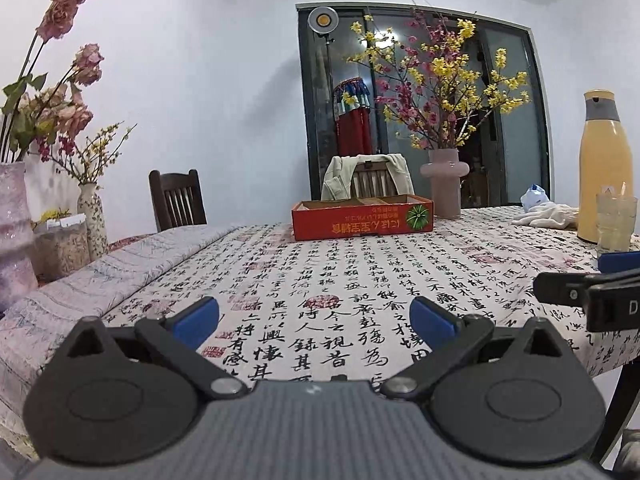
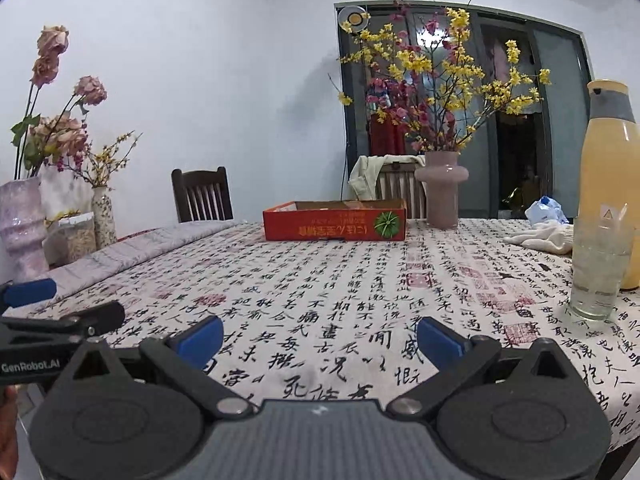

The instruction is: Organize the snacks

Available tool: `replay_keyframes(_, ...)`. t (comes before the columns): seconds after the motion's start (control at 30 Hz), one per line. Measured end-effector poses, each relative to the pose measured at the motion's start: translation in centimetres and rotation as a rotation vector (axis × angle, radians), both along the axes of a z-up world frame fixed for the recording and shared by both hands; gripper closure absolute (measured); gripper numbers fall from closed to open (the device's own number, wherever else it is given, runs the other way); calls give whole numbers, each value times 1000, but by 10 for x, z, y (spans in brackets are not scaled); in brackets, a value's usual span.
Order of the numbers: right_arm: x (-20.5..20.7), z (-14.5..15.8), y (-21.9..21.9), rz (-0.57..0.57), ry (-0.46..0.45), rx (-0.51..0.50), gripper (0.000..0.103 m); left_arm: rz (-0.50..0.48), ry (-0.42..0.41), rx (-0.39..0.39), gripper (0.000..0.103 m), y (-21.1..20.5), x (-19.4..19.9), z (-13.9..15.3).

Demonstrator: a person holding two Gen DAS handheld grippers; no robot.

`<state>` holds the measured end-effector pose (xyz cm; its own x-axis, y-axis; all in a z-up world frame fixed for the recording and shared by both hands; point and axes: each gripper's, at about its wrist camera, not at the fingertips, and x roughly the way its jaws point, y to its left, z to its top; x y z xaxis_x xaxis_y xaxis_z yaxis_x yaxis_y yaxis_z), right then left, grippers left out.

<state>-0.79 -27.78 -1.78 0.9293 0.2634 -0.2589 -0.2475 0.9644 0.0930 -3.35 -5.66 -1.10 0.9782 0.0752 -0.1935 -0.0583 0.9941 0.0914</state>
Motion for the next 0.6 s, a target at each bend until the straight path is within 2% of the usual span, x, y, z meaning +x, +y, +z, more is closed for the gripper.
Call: replay_keyframes(0.6,1,4,3,-4,-6,-12,0,2,-4,-13,0,2,0,2)
